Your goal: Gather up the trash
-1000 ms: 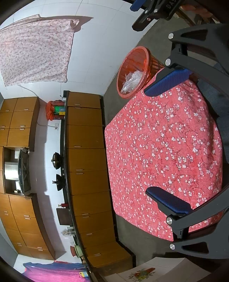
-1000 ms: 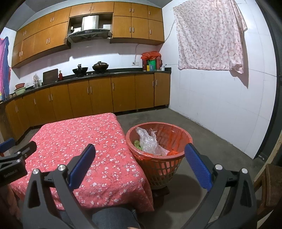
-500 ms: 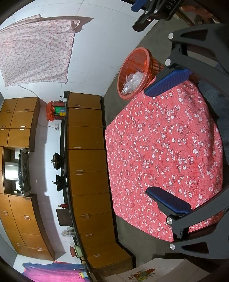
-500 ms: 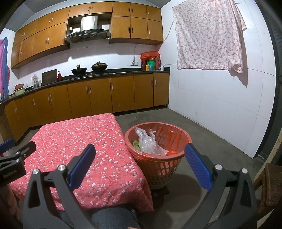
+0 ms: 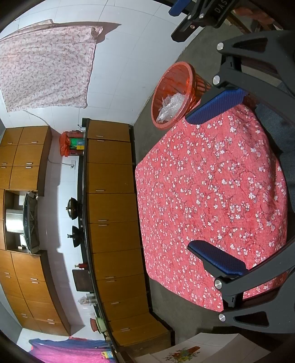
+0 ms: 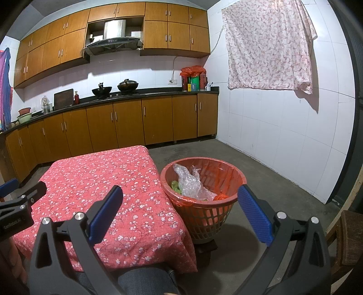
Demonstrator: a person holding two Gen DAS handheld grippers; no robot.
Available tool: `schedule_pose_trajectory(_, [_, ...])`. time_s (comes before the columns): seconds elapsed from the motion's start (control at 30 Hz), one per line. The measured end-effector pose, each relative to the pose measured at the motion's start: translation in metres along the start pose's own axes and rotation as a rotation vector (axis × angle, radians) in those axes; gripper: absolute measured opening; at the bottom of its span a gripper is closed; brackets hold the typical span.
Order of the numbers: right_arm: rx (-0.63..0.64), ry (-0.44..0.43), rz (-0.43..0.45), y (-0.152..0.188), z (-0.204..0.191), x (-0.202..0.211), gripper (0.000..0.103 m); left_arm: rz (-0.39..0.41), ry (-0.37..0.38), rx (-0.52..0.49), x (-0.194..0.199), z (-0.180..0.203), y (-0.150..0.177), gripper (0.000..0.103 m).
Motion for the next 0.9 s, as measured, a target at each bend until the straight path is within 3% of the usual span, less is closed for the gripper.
schedule_pose_trajectory(0.9, [-0.002, 0.000, -0.002, 0.0009, 0.0014, 0.0008, 0.099, -0.003, 0.001, 0.001, 0.0003, 0.0004, -0.0005, 0.101])
Point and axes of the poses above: each gripper's, at about its wrist camera, not at the fingertips, and x roughly against the way its jaws point, z to its right, y to its underside, the point moved 2 cm from there along -x, roughly the way its jaws point, and after that the axes turned 3 degrees about -y, right-handed, at the moved point
